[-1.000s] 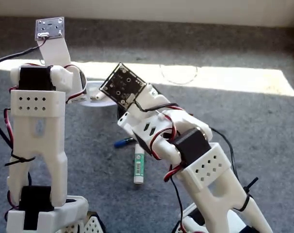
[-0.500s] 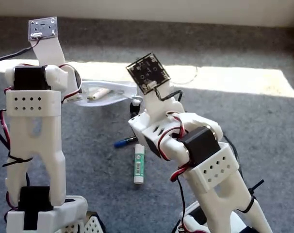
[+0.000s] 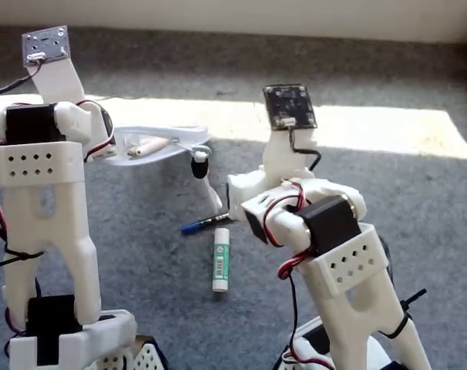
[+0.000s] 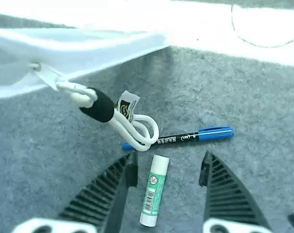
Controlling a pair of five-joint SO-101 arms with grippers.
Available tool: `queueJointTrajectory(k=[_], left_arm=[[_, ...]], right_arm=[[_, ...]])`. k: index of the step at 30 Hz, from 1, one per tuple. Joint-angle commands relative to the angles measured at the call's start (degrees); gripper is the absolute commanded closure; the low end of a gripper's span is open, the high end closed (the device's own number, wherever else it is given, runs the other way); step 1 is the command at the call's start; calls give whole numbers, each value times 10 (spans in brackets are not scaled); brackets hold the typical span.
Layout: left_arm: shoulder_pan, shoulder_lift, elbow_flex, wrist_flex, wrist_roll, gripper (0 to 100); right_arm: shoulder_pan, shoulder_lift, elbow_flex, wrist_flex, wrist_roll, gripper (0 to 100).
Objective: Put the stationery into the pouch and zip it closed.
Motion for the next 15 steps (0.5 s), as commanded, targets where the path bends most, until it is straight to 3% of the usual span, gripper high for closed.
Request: queueJointTrajectory(k=[1,6,15], left_arm=[[-12,-4,-3,-13,-5,992],[-11,-3,-2,-13,-5,992],[-10,-2,10,-14,-4,992]], right_arm=[[29,3,-13,-2,-84,789],[29,3,44,-19,-133,786],[31,4,166,-143,-191,786]])
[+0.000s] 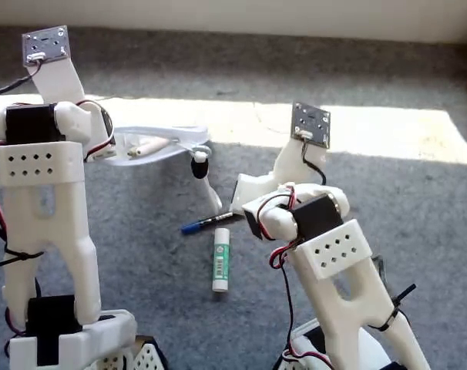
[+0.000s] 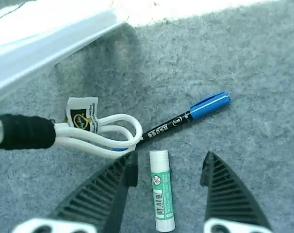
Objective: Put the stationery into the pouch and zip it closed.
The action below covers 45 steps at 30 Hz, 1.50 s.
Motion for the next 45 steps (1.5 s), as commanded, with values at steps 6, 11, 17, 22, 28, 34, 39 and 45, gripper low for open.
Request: queueJointTrajectory(k=[6,11,17,22,28,34,39,45], left_arm=[[-10,-1,9,-14,-4,992],[-9,0,9,-14,-4,992],[-9,1,10,-21,-4,992],[-9,1,10,-21,-4,992],[-9,1,10,-21,-4,992],[-9,0,30,-36,-4,992],[-9,-3,47,-50,-4,990],[-10,-4,46,-49,-4,990]], right_arm=[[24,40,36,-87,-53,786],[58,149,29,-96,-73,786],[63,246,-17,-105,-103,786],[63,314,-58,-105,-104,789],[80,386,-107,-105,-104,789],[87,445,-132,-105,-104,789],[85,468,-133,-105,-104,789],[86,470,-132,-105,-104,887]])
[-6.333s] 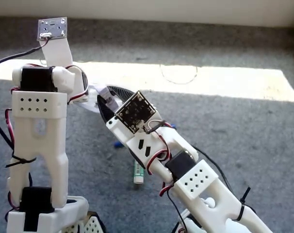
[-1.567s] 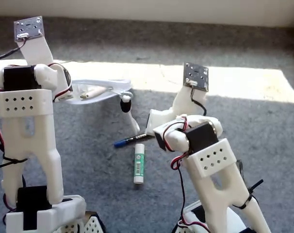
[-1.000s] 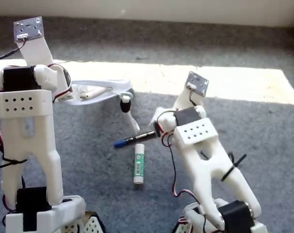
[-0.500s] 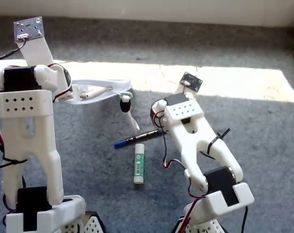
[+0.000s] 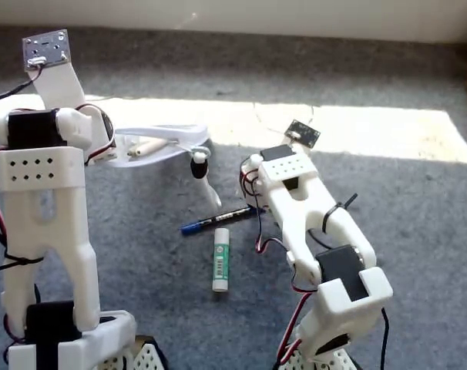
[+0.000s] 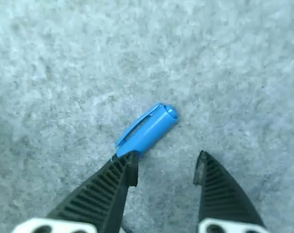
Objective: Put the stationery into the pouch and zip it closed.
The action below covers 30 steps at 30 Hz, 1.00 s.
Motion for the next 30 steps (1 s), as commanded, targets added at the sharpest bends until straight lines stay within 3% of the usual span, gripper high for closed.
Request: queueJointTrajectory(k=[1,30], left_arm=[[-9,4,1,-14,-4,990],[-9,4,2,-11,-5,990]], right_arm=[[5,-5,-30,-13,-6,909],[49,-3,-29,-62,-6,899]])
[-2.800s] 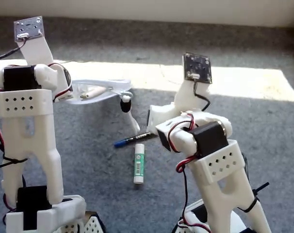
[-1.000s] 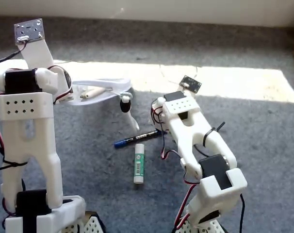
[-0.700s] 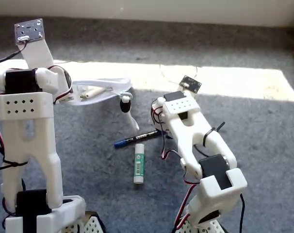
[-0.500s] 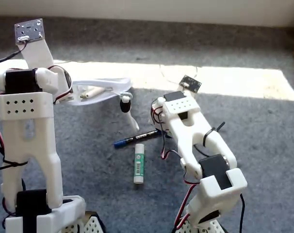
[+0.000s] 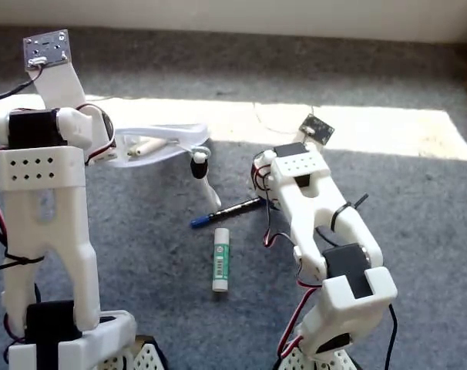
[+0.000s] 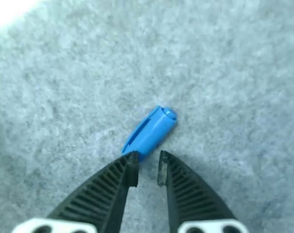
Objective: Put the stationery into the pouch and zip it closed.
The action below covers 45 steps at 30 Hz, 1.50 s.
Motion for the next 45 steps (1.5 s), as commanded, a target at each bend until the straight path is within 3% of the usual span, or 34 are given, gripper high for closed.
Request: queueJointTrajectory(k=[1,27,39,45], left_arm=[[-9,4,2,-11,-5,990],[-9,4,2,-13,-5,990],[-9,4,2,-13,-5,989],[-10,4,2,-12,-5,989]], right_arm=[[8,-3,-29,-15,-6,882],[9,-3,-78,-18,-6,857],[32,95,-84,-8,-6,858],[34,95,-85,0,-3,981]])
